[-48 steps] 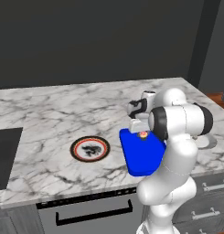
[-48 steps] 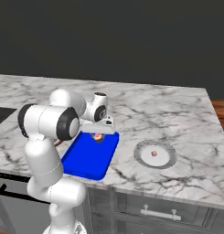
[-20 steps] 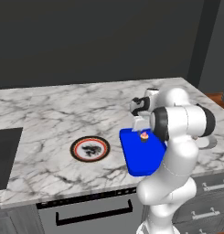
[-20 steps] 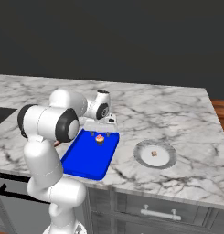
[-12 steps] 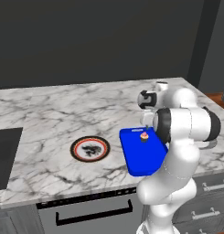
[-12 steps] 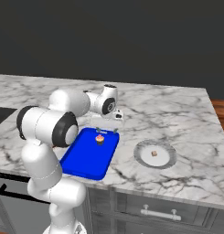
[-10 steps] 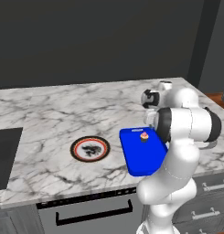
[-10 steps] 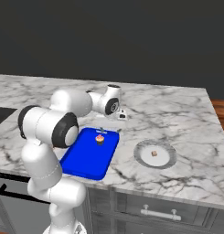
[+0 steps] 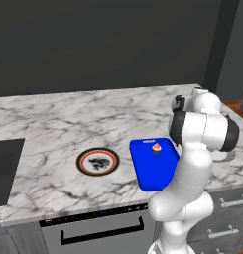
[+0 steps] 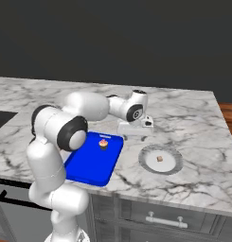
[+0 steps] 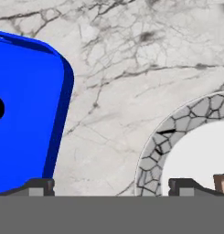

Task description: Move the dessert items from the plates to the tray.

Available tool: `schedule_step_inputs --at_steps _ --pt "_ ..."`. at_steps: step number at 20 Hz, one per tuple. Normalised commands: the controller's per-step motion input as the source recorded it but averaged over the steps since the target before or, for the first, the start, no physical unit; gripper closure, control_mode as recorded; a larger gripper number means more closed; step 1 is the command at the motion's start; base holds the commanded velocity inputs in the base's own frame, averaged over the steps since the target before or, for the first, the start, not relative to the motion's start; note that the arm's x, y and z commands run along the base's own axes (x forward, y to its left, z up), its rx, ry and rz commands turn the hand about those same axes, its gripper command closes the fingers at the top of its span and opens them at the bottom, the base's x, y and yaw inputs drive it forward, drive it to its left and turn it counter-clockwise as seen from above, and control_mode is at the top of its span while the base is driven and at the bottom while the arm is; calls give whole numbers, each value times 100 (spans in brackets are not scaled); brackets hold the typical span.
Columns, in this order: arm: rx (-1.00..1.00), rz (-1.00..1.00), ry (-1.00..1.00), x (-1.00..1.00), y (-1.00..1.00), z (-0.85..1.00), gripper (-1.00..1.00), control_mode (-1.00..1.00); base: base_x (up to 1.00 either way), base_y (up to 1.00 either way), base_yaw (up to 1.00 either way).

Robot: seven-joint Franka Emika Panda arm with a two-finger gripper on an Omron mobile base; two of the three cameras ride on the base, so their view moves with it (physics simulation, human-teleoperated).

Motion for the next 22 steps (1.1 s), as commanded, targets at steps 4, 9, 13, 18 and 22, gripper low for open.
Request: schedule_step_inputs --at_steps 4,9,13,18,22 --pt "0 -3 0 0 -76 0 -100 -100 0 0 0" --pt "0 -11 0 0 -68 0 -100 -100 0 0 0" --pt "0 -11 0 -2 -49 0 -100 -100 0 0 0" --pt "0 -2 0 -12 -4 -4 -100 -100 0 0 0" --pt "0 -1 0 0 0 -31 -100 -100 0 0 0"
